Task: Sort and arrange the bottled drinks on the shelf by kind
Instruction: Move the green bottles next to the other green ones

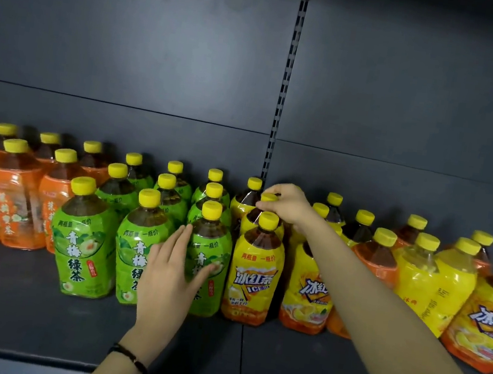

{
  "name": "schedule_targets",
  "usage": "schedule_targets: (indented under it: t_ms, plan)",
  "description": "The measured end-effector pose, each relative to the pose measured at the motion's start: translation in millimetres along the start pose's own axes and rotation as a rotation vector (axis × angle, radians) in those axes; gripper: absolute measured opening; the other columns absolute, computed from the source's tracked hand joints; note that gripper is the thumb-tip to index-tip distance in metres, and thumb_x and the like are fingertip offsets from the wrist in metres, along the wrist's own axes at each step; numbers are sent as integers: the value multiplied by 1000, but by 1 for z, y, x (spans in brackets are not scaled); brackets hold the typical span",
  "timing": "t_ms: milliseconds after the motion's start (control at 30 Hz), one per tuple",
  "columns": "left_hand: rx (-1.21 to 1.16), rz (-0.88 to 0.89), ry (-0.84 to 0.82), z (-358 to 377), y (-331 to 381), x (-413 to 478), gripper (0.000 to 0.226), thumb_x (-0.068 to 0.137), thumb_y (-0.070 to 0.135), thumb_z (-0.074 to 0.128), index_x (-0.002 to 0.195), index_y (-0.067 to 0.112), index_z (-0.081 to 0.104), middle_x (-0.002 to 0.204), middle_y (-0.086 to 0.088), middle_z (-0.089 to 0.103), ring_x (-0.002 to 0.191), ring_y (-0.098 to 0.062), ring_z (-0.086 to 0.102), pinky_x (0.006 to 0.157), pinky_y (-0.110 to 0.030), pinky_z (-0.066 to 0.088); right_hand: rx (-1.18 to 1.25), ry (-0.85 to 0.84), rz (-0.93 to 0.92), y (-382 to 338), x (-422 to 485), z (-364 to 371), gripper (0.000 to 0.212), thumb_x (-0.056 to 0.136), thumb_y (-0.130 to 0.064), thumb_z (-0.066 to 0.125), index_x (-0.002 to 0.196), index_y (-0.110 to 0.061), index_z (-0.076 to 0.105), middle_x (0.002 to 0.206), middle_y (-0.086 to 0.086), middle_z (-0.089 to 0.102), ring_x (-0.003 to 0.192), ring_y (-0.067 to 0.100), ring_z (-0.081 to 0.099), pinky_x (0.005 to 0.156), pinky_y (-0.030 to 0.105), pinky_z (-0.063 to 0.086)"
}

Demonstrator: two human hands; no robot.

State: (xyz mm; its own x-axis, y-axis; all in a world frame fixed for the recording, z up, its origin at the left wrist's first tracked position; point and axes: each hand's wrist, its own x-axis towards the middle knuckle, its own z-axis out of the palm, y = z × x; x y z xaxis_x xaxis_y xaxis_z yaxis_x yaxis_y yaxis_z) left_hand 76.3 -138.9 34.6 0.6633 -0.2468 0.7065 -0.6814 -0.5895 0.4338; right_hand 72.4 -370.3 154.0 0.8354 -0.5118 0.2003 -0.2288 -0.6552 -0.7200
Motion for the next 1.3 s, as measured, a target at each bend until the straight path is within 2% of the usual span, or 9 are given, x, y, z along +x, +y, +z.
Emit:
schedule_targets:
  t_ms: [300,400,500,567,700,800,1000,1200,1300]
  plan:
    - [-23,6,-11,1,-5,0,80,79,61,59,139,10,44,133,-6,56,116,-22,49,85,-36,52,5,-105,6,-4,-6,-15,42,75,-33,79,110,-14,67,106,2,67,102,18,63,89,35,52]
    - [-97,-25,9,5,-3,-7,78,81,61,56,140,11,42,137,-5,52,120,-21,44,90,-33,47,-26,182,-160,2,-37,-34,29,82,-27,73,107,-13,70,101,0,70,97,12,64,87,23,49]
    - [-198,-111,-1,12,0,-22,81,78,38,70,145,12,33,141,-8,47,131,-24,38,98,-29,35,-98,496,-384,9,-79,-47,19,85,-22,69,101,-14,71,98,-2,71,91,9,64,85,22,50]
    - [-292,-238,-50,17,-3,-36,85,79,30,73,148,14,26,144,-7,43,135,-21,34,101,-30,32,-157,542,-316,26,-98,-53,28,84,-27,70,109,-13,68,103,1,69,94,14,63,84,27,50]
    - [-366,-344,-112,25,-13,-55,82,79,31,73,146,13,30,142,-8,46,133,-24,40,102,-39,39,-387,313,-18,58,-107,-55,55,84,-47,65,130,-20,53,99,4,68,85,21,64,68,31,50]
    - [-337,-357,-122,27,-12,-56,79,79,32,73,145,11,33,140,-9,48,130,-25,43,100,-40,41,-384,311,-21,54,-102,-56,54,82,-50,66,125,-19,56,86,2,67,83,22,64,63,29,43]
    - [-348,-384,-111,28,-8,-53,74,80,31,73,141,14,35,130,-10,57,120,-29,53,91,-42,47,-420,286,-49,43,-92,-43,57,78,-57,66,120,-19,58,100,6,68,99,29,64,74,35,48]
    - [-318,-398,-121,24,-12,-51,76,78,37,73,140,13,38,121,-10,63,104,-30,62,80,-42,54,-133,72,-55,54,-81,-65,73,71,-58,71,129,-16,56,130,2,59,117,16,55,92,26,44]
    - [-307,-404,-133,24,-15,-50,75,76,42,73,138,15,41,115,-8,66,95,-28,64,75,-42,55,89,233,-26,50,-74,-70,54,83,-56,60,121,-16,63,123,1,62,107,12,54,86,25,41]
